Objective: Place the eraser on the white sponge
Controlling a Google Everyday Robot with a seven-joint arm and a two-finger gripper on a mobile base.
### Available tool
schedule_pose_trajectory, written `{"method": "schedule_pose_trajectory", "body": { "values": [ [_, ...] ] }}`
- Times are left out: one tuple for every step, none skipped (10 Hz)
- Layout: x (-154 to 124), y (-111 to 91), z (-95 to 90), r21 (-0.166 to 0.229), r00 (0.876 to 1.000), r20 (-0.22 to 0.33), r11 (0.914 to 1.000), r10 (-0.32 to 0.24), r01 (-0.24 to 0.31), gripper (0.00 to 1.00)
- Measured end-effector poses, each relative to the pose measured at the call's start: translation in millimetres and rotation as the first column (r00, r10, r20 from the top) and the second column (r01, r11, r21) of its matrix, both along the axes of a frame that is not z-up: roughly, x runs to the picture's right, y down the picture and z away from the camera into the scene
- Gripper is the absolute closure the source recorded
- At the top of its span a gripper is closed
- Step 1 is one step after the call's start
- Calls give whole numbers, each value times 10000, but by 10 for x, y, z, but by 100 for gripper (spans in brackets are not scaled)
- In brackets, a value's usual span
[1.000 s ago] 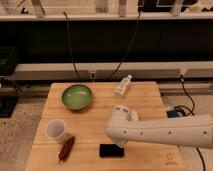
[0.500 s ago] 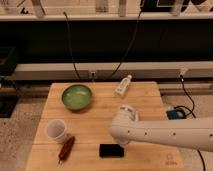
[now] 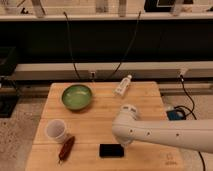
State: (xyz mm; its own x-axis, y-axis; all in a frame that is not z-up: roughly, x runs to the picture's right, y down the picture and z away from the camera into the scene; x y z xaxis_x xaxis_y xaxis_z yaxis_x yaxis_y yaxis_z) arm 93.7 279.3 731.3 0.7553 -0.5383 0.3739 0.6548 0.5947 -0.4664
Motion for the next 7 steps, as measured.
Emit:
{"method": "schedule_pose_trajectory", "body": {
  "values": [
    [26, -1, -1, 10, 10000, -25, 10000, 20, -20, 77],
    [-10, 6, -3, 5, 10000, -42, 10000, -22, 22, 67],
    [-85, 47, -34, -46, 9999, -138, 10000, -44, 43, 55],
    [-92, 72, -55, -64, 9997, -251, 10000, 19, -20, 47],
    [-99, 104, -83, -82, 9993, -364, 9999, 133, -136, 38],
    [-119, 121, -127, -82, 9987, -438, 9996, 259, -262, 29],
    [-126, 156, -199, -135, 9971, -569, 9986, 502, -510, 21]
  ]
}}
